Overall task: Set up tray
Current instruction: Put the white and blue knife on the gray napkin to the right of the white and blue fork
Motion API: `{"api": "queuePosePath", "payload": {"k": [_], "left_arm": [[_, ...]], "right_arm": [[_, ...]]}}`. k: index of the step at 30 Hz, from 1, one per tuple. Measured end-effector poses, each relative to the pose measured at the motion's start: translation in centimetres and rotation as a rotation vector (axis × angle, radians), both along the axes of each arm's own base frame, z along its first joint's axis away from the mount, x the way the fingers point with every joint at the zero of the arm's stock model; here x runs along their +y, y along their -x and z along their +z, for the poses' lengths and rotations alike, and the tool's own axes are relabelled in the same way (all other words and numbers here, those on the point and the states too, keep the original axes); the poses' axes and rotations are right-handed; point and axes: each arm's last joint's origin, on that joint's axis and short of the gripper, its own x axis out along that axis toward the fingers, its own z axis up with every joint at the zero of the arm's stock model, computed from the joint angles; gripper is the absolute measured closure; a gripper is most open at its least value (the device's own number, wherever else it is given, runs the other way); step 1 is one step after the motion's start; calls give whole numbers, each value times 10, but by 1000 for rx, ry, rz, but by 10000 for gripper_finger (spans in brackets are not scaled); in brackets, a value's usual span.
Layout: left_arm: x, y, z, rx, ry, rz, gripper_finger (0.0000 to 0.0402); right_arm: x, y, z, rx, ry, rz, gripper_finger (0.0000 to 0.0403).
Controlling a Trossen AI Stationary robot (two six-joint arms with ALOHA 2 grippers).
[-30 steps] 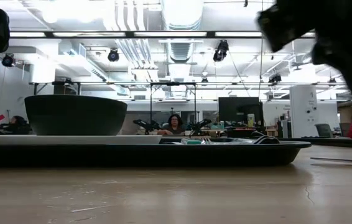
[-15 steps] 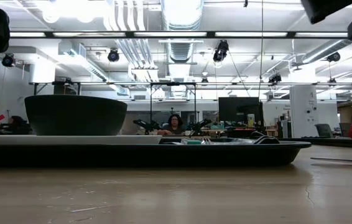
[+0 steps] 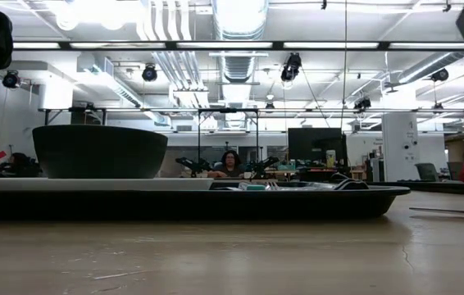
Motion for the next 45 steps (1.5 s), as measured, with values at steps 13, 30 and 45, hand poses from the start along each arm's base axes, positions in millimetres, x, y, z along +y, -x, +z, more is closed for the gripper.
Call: {"api": "queuePosePath", "payload": {"k": [13, 30, 45], "left_arm": [[0, 0, 0, 0, 0, 0, 301], [-1, -1, -1, 10, -8, 0, 301], [-1, -1, -1, 10, -8, 0, 301]], "right_arm": [[-20, 28, -19, -102, -127, -55, 268], [-18, 33, -55, -45, -176, -3, 305], [-18, 36, -53, 20, -224, -113, 387]]}}
